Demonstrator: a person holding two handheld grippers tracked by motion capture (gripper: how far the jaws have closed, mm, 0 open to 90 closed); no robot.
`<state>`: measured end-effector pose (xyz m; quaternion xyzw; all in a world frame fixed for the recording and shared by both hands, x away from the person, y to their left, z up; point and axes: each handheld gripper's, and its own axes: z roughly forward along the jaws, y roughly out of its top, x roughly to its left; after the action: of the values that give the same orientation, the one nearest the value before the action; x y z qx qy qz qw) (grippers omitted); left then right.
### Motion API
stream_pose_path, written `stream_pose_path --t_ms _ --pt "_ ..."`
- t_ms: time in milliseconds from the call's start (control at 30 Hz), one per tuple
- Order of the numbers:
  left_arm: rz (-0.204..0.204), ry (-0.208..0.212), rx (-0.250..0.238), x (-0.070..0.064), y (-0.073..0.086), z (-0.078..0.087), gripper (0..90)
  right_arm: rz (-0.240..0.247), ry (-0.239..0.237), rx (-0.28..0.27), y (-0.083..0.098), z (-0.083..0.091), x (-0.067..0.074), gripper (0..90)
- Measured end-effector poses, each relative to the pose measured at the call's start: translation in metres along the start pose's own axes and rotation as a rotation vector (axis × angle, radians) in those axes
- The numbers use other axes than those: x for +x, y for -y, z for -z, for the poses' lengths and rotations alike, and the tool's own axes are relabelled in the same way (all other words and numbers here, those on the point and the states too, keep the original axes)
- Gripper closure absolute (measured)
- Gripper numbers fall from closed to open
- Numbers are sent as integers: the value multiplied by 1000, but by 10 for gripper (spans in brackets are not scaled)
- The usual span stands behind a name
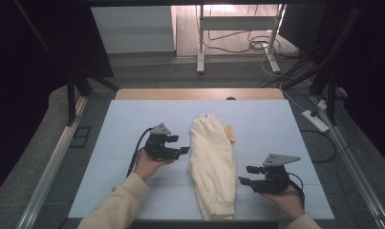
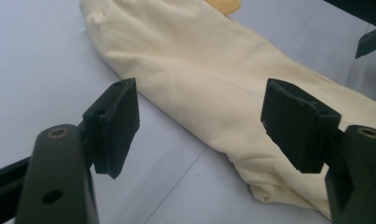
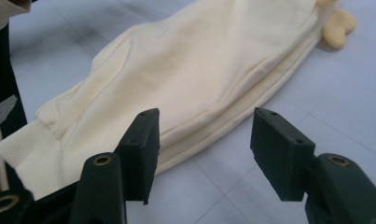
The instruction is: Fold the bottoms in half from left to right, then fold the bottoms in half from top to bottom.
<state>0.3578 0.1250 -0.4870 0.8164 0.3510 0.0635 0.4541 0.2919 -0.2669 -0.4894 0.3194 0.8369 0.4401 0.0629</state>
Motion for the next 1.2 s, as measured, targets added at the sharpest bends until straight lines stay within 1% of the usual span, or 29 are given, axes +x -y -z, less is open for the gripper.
stream_pose_path --t_ms 100,200,267,467,567,667,767,867,1000,1133,1200 --pt "0 3 -1 0 0 1 283 2 6 12 -1 -1 -2 413" --pt "-2 6 -1 -1 1 0 281 2 7 7 -2 -3 -4 410" --pt "-6 8 1 -1 0 0 279 14 12 9 -3 -5 -5 410" --pt "-10 2 4 -3 0 -1 276 0 14 -3 -4 -8 -9 400" --pt "-7 0 0 -3 -1 -1 276 7 27 -1 -6 -9 -10 382" --pt "-3 2 3 -3 -1 -2 276 1 32 -7 -6 -9 -12 375" --pt "-7 2 6 -4 -1 -3 273 -8 37 -18 -7 -8 -14 373" --pt "-8 1 6 -4 -1 -3 272 -17 48 -27 -10 -7 -18 372" --pt "-5 -3 9 -4 -1 -4 270 -37 47 -42 -14 -7 -22 364" --pt "2 -1 12 -2 -2 -7 270 -35 58 -27 -17 -9 -26 360" --pt "1 -1 18 -2 -2 -10 270 -35 62 -32 -18 -10 -27 360"
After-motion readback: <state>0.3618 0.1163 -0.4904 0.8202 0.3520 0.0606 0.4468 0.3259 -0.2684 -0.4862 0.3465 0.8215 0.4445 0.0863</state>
